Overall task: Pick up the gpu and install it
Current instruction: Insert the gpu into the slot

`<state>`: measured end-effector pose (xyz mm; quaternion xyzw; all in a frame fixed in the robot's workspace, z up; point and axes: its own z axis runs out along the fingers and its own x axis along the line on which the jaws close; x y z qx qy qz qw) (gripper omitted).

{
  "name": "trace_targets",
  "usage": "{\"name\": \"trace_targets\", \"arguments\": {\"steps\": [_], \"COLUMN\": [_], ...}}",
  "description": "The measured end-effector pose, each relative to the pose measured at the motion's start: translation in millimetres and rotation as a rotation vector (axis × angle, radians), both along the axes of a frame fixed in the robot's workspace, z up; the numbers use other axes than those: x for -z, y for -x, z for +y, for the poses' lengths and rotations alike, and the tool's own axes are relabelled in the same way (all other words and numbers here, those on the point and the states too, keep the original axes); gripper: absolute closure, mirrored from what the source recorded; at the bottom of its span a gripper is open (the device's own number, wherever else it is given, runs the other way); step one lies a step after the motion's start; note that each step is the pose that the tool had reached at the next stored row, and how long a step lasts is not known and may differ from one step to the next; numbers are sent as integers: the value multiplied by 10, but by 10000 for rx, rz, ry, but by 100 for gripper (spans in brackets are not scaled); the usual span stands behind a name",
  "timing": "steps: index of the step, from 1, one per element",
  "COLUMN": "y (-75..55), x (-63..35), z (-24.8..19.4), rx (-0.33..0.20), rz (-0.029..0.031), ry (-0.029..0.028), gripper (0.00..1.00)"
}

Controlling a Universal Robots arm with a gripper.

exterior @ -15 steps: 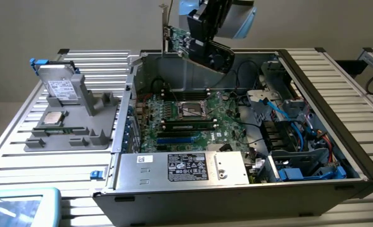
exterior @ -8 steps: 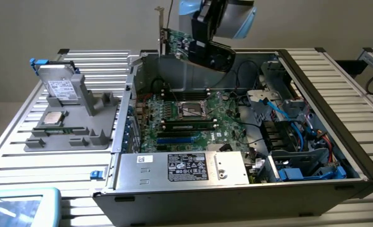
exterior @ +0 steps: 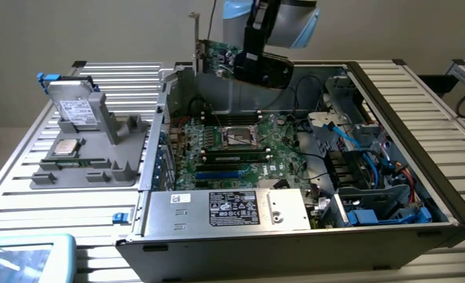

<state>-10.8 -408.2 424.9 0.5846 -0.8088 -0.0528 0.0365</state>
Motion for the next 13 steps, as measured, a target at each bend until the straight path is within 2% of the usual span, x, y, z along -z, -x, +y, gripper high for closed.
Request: {"name": "trace_targets", "arguments": {"steps": [6,8,9,12,13], "y": [-1,0,0,0,0], "x": [9,12,15,24,29], "z": [0,0,0,0,0], "rx": [-1093,-1457,-1634,-2252,-2407], "rz": [-6,-41,-82,-303,-352], "ry": [0,2,5,20,23], "gripper": [73,73,73,73,73]}}
